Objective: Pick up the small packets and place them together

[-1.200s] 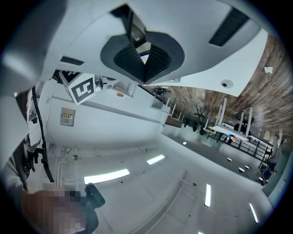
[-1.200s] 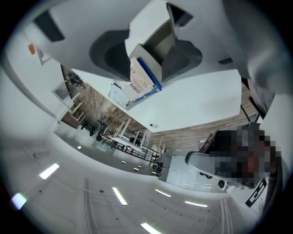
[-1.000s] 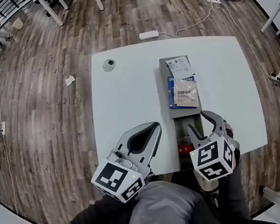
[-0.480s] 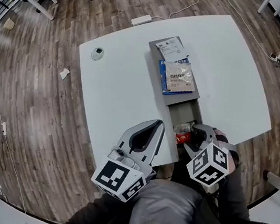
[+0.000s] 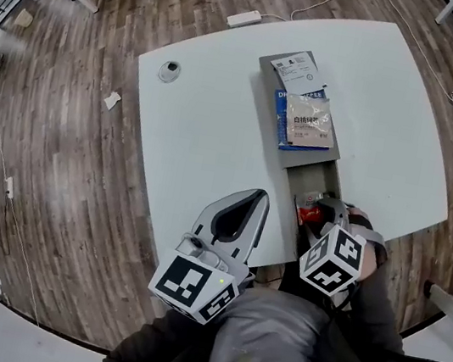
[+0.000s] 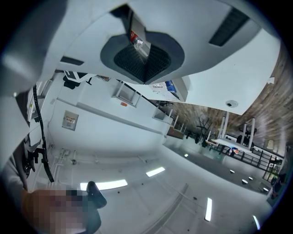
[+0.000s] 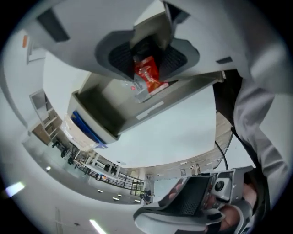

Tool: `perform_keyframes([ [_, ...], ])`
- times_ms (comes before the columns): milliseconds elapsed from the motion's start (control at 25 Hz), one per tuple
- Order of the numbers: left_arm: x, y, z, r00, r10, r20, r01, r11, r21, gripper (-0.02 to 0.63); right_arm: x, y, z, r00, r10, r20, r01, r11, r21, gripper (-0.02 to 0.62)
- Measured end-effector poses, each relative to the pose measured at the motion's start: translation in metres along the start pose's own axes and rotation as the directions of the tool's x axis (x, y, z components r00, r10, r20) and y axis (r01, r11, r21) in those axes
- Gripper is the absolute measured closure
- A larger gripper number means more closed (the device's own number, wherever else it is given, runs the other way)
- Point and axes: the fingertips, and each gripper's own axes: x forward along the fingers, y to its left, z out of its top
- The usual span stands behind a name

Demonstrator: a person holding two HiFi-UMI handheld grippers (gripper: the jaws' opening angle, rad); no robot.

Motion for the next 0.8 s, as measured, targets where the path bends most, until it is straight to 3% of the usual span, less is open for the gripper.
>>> perform_keyframes([
  [80,0.000,-0.001,0.000,1.000,-0.005,0.001,0.005,1.000,-0.002,0.603,0.000,-0.008,-0.001,0.999,-0.054,-0.003,0.054,0.998,-0.014,0.532],
  [640,-0.008,-0.026,0.038,0.992,-0.071,0.105,0.063,0.995,0.076,0.603,-0.054,-0.025,0.021,0.980,-0.172,0.105,0.169,0.985,0.035,0.555],
  [800,-0.014,-0.026,0.048,0.989,-0.061,0.133,0.050,0.995,0.088,0.603,-0.069,-0.033,0.034,0.970,-0.197,0.143,0.195,0.980,0.030,0.555],
])
